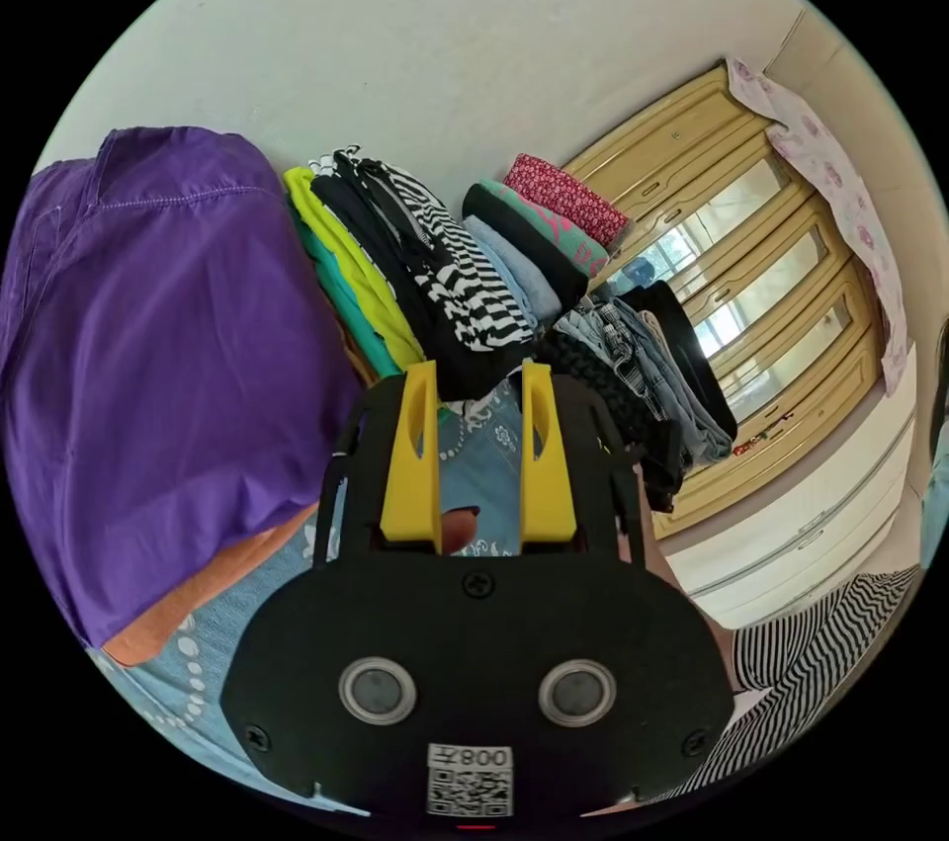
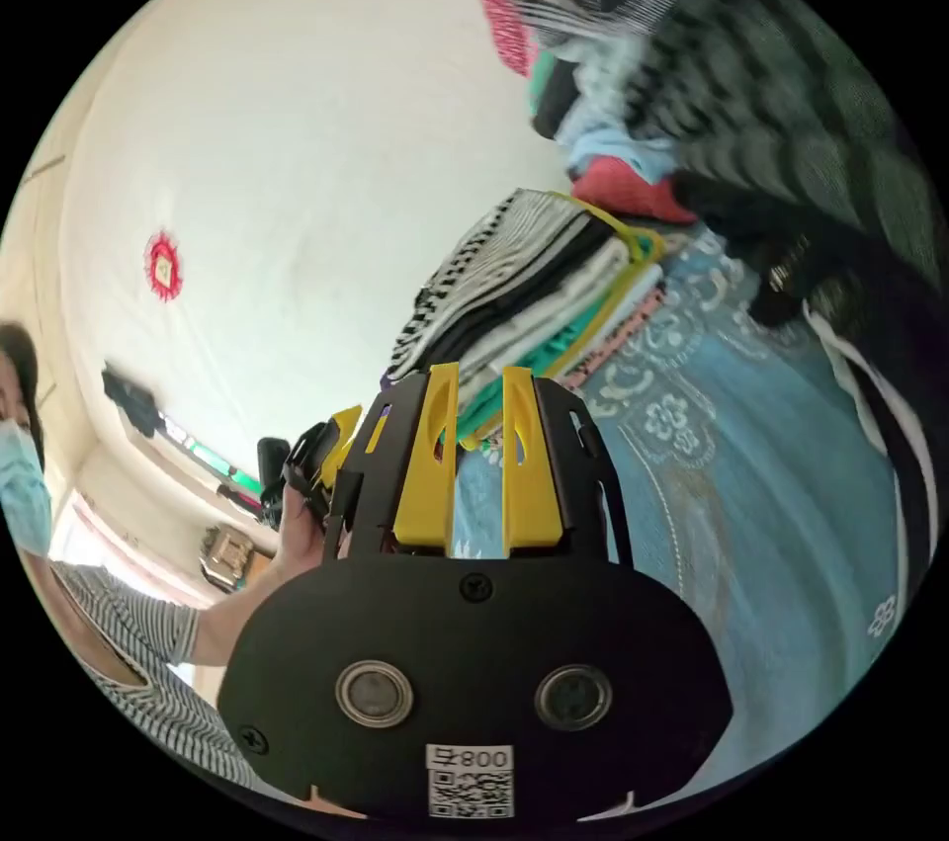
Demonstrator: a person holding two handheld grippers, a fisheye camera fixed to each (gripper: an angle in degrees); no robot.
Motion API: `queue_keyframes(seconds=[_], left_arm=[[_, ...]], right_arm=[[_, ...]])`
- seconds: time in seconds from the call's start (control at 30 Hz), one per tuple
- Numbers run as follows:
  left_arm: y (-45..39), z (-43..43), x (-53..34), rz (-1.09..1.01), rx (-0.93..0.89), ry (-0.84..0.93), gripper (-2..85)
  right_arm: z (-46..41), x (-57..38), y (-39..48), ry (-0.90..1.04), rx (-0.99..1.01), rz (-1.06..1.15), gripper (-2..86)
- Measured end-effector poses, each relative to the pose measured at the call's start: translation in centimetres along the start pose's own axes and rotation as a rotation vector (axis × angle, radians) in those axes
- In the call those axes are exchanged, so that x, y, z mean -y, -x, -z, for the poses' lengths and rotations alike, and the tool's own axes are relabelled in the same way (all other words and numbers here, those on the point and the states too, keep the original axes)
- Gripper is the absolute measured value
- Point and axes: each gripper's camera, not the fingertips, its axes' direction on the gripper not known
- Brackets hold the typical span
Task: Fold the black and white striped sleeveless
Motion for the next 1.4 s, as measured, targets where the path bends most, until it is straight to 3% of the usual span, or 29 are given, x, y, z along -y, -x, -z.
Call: queue_keyframes(seconds=[0.23,0.4,0.83,1.1,1.4], left_arm=[[-1.4,1.7,-3.5,0.039,-0.028,0.031,12.0],[-2.4,5.0,-7.5,0.06,-0.047,0.074,11.6],[-8.7,18.4,-19.6,0.133,-0.052,0.236,10.4],[-15.0,27.0,-23.5,0.18,-0.07,0.196,10.3],[-21.5,36.1,-28.3,0.217,-0.06,0.14,10.2]], right_arm=[[-10.1,0.7,13.1,0.19,-0.232,0.438,9.4],[-16.1,-2.2,14.6,0.29,-0.443,0.506,8.0],[-10.5,-5.2,16.2,0.191,-0.264,0.356,2.2],[-5.0,-9.7,22.4,0.248,-0.134,0.44,1.7],[0.0,-27.7,26.5,0.494,-0.043,0.441,1.4]])
